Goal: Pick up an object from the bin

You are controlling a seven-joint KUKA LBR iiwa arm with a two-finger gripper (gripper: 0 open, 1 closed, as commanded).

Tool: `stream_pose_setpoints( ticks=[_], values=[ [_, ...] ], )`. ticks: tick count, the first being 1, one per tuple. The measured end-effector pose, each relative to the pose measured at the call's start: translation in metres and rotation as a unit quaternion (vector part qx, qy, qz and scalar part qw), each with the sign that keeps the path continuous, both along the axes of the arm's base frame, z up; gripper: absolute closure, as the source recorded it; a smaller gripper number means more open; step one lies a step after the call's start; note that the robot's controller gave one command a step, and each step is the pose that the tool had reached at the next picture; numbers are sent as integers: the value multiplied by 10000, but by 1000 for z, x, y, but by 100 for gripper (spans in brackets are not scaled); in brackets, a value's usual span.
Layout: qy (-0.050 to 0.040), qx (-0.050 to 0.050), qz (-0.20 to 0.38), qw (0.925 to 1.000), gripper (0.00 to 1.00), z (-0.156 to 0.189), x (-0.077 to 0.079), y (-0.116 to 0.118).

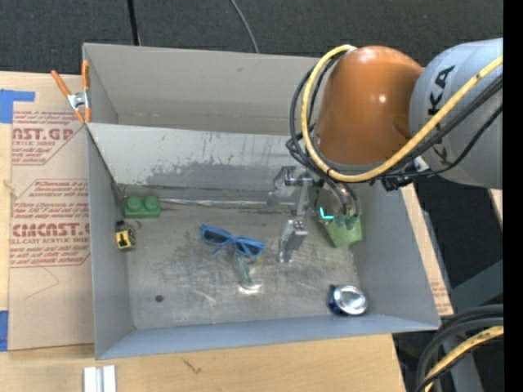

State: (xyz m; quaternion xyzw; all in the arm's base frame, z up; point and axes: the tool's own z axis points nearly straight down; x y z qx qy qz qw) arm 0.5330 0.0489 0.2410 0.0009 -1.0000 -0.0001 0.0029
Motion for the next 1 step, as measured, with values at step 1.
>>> stream_pose_setpoints(
  ticks=[1],
  values=[
    [-36,6,25,10000,0,-154,43,29]
  ],
)
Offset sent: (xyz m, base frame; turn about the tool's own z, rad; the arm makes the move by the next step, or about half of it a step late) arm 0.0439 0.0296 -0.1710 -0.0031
